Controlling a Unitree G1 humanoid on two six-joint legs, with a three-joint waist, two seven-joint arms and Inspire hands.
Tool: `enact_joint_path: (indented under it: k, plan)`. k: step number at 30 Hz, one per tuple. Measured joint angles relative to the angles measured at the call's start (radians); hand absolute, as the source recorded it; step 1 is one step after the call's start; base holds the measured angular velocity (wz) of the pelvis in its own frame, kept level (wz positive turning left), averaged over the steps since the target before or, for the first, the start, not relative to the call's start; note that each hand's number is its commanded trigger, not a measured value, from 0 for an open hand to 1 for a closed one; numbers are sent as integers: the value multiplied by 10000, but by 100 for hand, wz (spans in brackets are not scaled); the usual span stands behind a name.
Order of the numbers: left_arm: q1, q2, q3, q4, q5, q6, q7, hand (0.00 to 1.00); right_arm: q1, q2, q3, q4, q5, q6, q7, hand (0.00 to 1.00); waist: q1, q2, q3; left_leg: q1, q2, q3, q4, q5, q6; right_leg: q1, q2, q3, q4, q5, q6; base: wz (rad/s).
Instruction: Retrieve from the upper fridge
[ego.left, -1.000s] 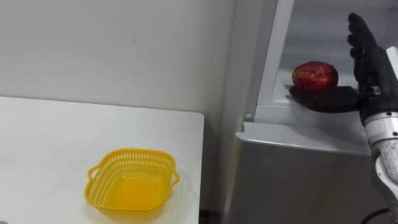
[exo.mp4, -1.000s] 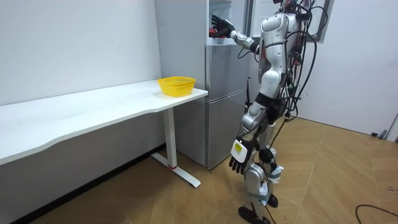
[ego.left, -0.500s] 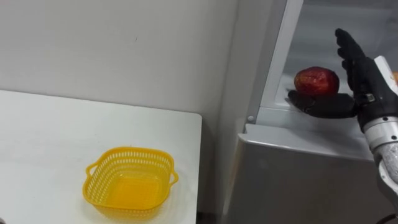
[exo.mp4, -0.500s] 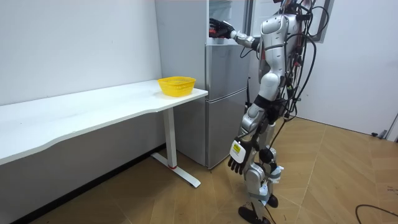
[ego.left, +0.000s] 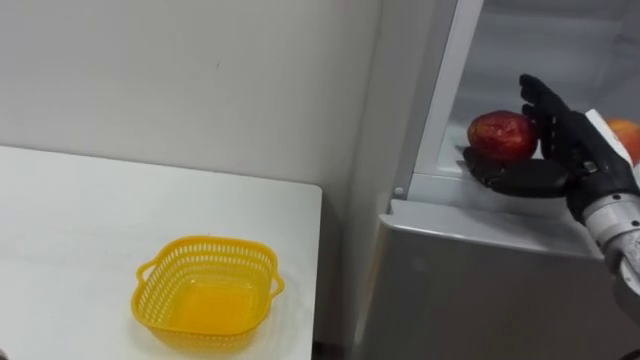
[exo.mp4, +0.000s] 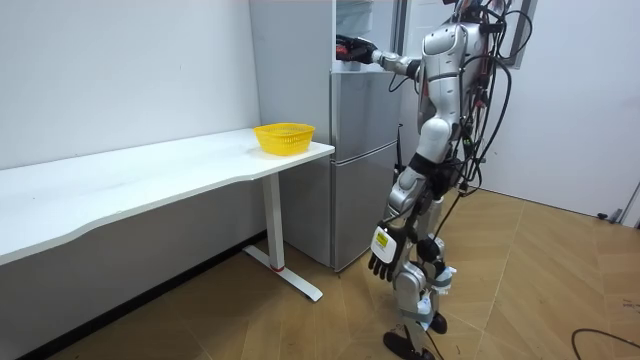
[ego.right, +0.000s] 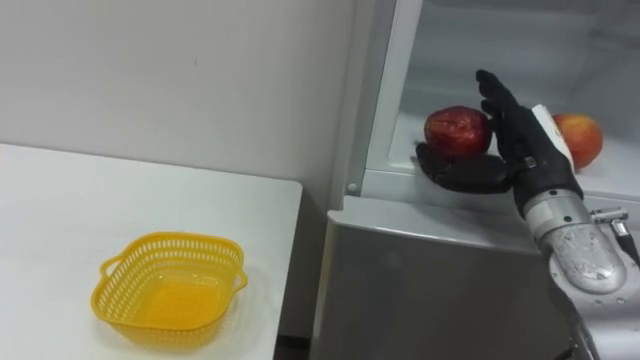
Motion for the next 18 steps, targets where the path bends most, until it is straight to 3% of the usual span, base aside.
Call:
enact_joint_path:
  k: [5, 11, 18]
  plan:
    - [-138, 7, -25, -5, -7, 65, -67, 0, -288, -306, 3, 509, 455, 45, 765, 100, -10, -33, 15, -28, 20, -19, 95, -1, -1, 33, -49, -30, 0, 0, 0, 0]
    - [-154, 77, -88, 22, -8, 85, -164, 0, -398, -314, -4, 1061, 785, 21, 1154, 100, -4, -111, 38, 1, -26, -22, 139, -2, -1, 165, -68, -72, -43, -1, -2, 2]
    - [-185, 156, -290, 13, -16, 95, -160, 0, -504, -314, -5, 1305, 801, 19, 845, 100, 37, -137, 8, -9, -50, -90, 215, -3, -1, 226, -83, -185, -145, 6, -12, 4]
